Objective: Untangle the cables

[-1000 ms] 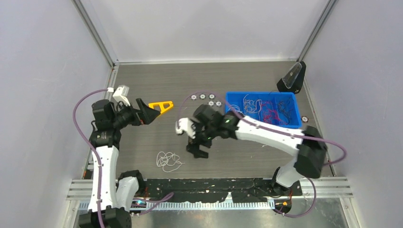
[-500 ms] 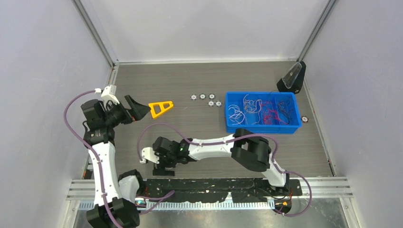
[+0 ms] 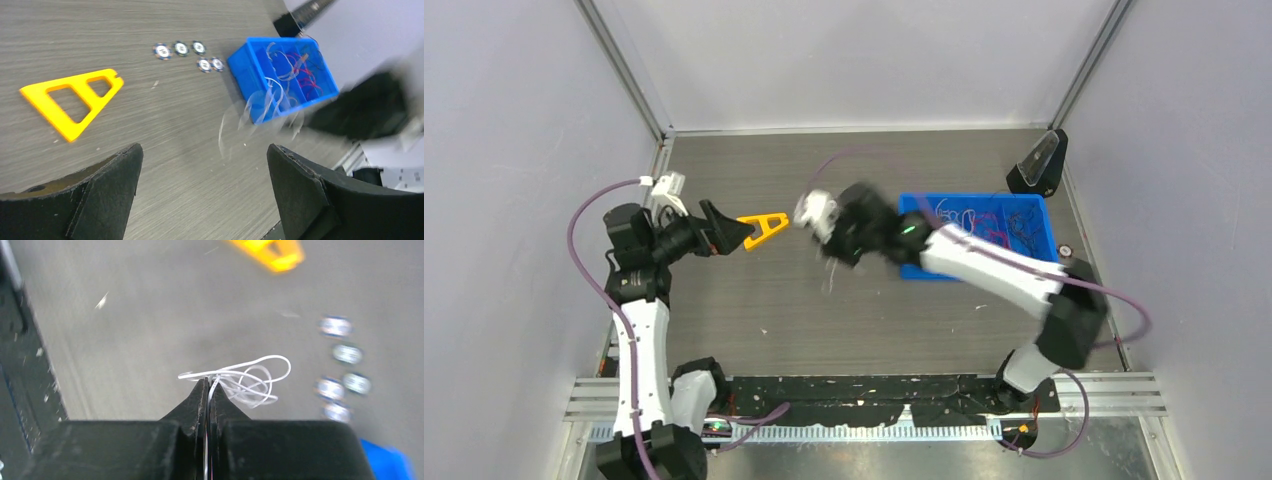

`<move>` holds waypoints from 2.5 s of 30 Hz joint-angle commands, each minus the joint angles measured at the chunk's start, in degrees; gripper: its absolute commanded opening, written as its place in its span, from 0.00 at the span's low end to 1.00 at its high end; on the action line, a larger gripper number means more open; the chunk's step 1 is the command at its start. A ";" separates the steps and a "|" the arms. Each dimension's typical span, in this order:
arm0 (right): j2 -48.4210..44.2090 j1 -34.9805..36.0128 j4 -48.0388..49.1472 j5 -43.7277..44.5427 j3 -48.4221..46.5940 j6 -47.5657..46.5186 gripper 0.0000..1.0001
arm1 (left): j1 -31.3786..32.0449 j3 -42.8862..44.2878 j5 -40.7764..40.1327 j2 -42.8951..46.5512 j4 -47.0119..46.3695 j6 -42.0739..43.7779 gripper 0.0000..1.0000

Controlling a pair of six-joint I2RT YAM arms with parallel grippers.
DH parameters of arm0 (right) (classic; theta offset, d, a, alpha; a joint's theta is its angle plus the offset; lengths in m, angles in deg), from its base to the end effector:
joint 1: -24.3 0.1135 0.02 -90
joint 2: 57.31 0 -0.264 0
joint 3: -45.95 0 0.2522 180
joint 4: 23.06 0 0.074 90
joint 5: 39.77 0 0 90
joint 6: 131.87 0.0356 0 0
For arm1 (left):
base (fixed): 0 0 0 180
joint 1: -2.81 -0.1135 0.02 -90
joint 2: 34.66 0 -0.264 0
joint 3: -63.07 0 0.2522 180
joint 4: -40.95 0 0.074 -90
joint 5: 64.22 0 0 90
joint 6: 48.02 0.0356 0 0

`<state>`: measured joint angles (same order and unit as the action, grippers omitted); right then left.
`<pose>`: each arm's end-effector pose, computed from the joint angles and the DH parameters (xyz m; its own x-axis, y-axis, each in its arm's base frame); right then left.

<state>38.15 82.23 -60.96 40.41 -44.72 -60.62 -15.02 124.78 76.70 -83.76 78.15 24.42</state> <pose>0.1948 0.3224 0.2813 -0.0511 -0.6781 -0.7332 -0.9694 0.2101 -0.1268 0.1807 0.0291 0.3280 -0.5222 -0.3677 -0.7695 0.3371 0.7398 -0.5823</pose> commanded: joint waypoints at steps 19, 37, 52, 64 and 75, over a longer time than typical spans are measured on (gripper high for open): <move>-14.22 -36.89 -3.03 -6.79 2.61 10.98 0.06 | 14.37 2.81 -4.18 -6.85 -10.71 -0.67 0.96; -3.70 -37.56 0.27 -1.64 7.92 12.22 0.06 | 14.35 2.42 -4.87 -7.57 -10.52 -0.01 0.96; -3.07 -38.01 -4.45 -4.50 7.56 9.05 0.50 | 14.36 3.29 -5.27 -6.83 -8.04 1.48 0.97; -18.36 -46.77 -31.27 -6.40 -7.12 -2.69 0.85 | 14.48 2.44 -3.92 -6.61 -11.33 -1.07 0.97; -8.44 -61.56 -25.75 10.50 -8.48 -0.98 0.66 | 14.44 2.19 -4.02 -6.97 -11.17 -0.81 0.96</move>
<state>23.71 23.11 -89.55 44.12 -50.47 -63.68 -0.68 125.59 71.89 -91.15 69.67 23.94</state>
